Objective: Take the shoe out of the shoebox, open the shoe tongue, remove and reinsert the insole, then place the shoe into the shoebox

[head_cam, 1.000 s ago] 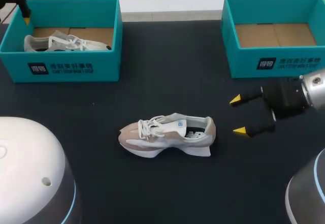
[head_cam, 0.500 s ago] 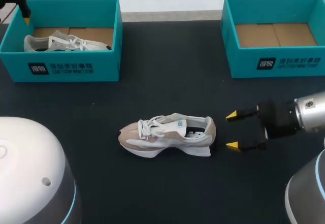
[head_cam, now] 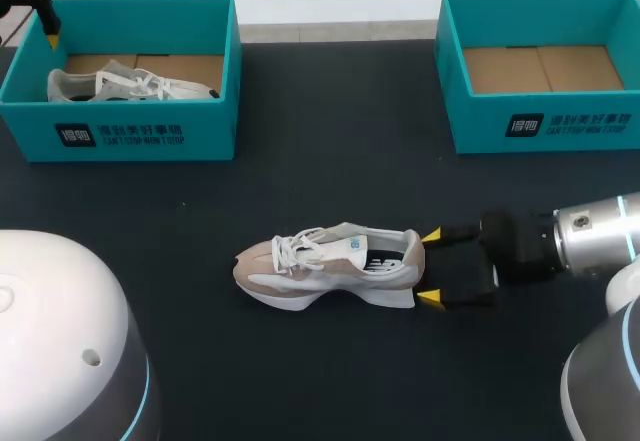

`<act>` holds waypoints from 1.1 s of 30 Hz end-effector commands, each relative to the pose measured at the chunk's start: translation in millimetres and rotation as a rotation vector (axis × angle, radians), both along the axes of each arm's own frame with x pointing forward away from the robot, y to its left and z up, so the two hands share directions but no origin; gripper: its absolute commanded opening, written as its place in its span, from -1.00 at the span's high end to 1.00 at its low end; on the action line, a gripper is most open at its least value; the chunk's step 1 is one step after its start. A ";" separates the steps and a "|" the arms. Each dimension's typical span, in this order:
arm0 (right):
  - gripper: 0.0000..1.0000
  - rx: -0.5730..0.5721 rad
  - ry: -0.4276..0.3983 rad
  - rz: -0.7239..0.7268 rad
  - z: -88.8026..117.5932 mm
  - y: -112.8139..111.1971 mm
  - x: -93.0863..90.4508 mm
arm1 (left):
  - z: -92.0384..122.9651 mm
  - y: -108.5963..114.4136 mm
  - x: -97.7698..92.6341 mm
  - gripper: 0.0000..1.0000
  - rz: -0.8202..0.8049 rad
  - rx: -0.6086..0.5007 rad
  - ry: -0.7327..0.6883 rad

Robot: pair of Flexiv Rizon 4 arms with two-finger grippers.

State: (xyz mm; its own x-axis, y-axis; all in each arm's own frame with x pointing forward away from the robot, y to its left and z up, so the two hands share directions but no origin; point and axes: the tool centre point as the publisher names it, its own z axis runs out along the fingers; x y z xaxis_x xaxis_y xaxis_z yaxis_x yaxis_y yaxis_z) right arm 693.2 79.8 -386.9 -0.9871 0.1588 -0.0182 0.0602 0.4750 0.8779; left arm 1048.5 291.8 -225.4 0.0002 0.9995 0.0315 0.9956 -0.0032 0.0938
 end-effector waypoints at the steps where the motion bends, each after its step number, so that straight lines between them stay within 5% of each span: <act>1: -1.00 -0.001 0.000 0.013 -2.8 10.2 8.4 | 0.2 0.0 -1.7 -1.00 0.000 0.001 -0.003; 33: -1.00 0.023 0.041 0.060 -26.4 58.9 9.1 | 0.2 0.0 -1.7 -1.00 0.000 0.001 -0.003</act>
State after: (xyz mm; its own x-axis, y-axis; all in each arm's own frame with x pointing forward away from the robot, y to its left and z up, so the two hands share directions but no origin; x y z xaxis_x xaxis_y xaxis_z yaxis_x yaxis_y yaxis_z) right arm 699.4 130.7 -409.2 -0.9948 0.0988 0.0246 0.0672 0.4559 0.8875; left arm 1048.5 291.8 -225.4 0.0002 0.9995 0.0315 0.9956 -0.0032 0.0938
